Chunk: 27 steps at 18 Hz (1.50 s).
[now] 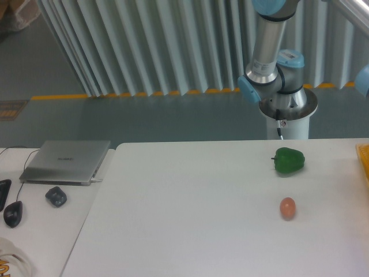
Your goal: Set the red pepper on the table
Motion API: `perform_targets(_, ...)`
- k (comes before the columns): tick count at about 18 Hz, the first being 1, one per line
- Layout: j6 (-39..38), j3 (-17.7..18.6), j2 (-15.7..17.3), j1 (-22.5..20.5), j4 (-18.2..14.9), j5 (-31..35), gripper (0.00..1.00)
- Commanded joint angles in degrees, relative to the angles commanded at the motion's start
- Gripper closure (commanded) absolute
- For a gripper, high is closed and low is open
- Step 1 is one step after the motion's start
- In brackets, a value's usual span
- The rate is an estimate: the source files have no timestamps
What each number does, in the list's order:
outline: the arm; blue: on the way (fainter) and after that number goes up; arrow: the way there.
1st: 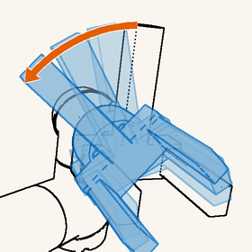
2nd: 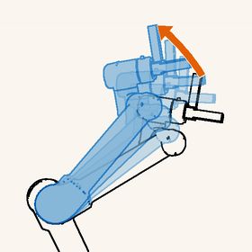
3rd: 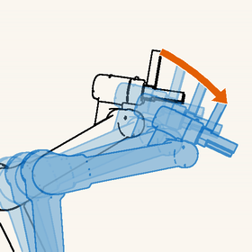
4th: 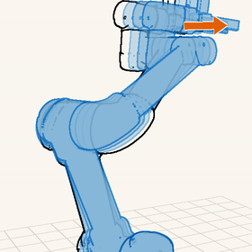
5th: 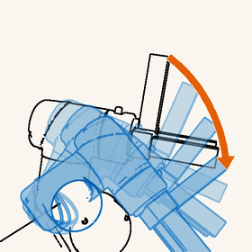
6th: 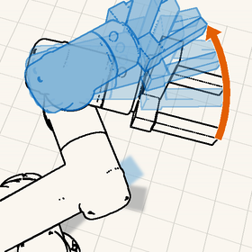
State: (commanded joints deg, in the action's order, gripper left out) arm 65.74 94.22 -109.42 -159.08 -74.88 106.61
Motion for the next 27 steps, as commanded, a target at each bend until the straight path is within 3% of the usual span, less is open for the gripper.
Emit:
perform_targets(16,-0.4,0.1,-0.9,0.4,0.5,0.0,0.00)
perform_targets(18,-0.6,-0.1,-1.1,0.4,0.5,0.0,0.18)
perform_targets(20,-0.6,-0.1,-1.1,0.5,0.4,0.1,0.29)
perform_targets(22,-0.5,-0.1,-1.1,0.5,0.4,0.0,0.33)
perform_targets(23,-0.5,-0.3,-1.0,0.5,0.4,0.1,0.39)
perform_targets(27,-0.1,-0.7,-0.6,0.5,0.2,0.0,0.45)
